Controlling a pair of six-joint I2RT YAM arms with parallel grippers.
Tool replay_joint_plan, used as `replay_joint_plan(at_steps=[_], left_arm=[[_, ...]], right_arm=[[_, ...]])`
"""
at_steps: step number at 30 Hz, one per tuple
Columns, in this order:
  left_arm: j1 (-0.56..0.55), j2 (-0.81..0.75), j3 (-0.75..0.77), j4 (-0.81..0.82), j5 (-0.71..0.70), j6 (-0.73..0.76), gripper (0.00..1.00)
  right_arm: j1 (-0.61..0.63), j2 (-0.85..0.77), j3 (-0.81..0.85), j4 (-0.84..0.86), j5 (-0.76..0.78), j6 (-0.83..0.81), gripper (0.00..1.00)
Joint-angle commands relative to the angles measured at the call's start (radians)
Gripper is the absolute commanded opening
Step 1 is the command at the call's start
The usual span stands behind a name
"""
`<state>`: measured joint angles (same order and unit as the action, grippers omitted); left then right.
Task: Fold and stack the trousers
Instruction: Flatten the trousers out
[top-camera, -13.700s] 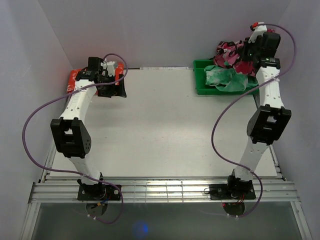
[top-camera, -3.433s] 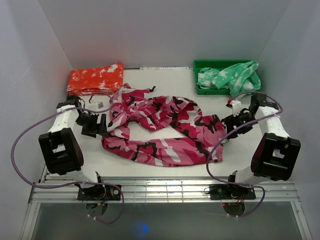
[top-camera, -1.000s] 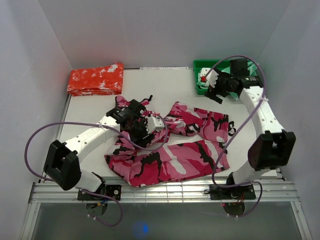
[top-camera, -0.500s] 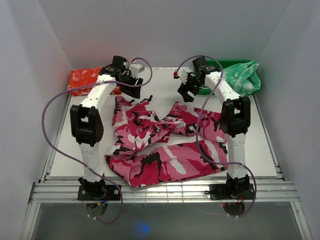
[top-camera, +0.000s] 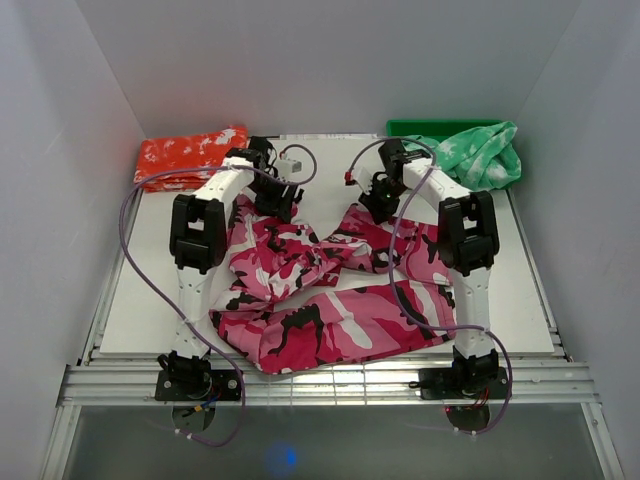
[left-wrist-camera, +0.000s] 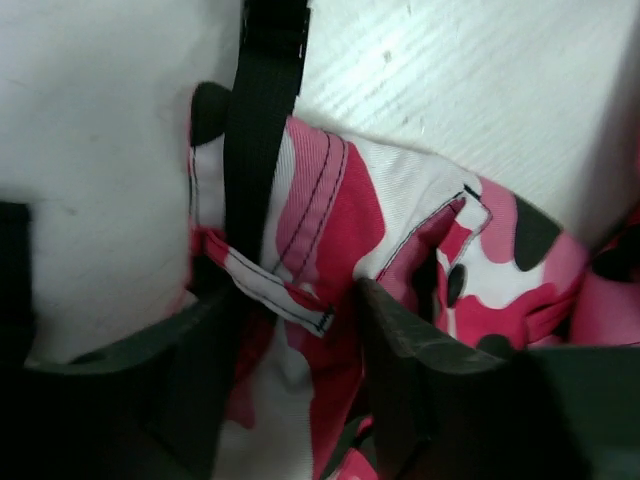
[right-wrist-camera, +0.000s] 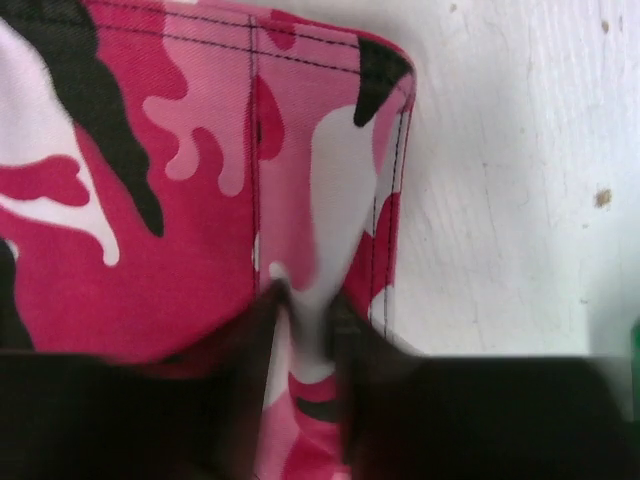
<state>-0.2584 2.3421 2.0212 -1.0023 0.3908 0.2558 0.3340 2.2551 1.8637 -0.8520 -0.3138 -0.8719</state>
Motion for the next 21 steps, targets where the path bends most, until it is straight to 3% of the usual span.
replay_joint_plan(at_steps=[1,2,3,4,7,12,14,17,20,21], left_arm=[[-0.013,-0.067,-0.087,0.007,0.031,-0.001,0.57],[-0.013,-0.084,-0.105,0.017,0.019,-0.015,0.48],[-0.01,-0.093,-0.128,0.04,-0.004,-0.024,0.4],[0.002,-0.104,-0.133,0.051,-0.013,-0.035,0.25],[0.056,-0.136,-0.115,0.064,-0.056,-0.096,0.0],[0.197,-0.251,-0.154,0.102,-0.116,-0.18,0.0],[0.305,-0.314,-0.212,0.108,-0.112,-0.2,0.0],[0.439,-0.392,-0.3,0.113,-0.086,-0.239,0.0],[0.551,-0.458,-0.415,0.14,-0.057,-0.245,0.0],[0.567,-0.466,-0.441,0.142,-0.056,-0.245,0.0]], right_arm=[[-0.003,-0.083,0.07,-0.067,-0.051,0.013,0.15],[-0.003,-0.103,0.084,-0.073,-0.051,0.014,0.08],[-0.007,-0.117,0.097,-0.076,-0.051,0.017,0.08],[-0.01,-0.132,0.113,-0.082,-0.062,0.019,0.08],[-0.033,-0.216,0.123,-0.093,-0.082,0.016,0.08],[-0.094,-0.426,0.055,-0.088,-0.11,-0.056,0.08],[-0.115,-0.5,-0.001,-0.081,-0.117,-0.111,0.08],[-0.144,-0.719,-0.19,-0.064,-0.119,-0.261,0.08],[-0.167,-0.944,-0.501,-0.036,-0.108,-0.462,0.08],[-0.167,-1.009,-0.697,-0.01,-0.091,-0.526,0.08]])
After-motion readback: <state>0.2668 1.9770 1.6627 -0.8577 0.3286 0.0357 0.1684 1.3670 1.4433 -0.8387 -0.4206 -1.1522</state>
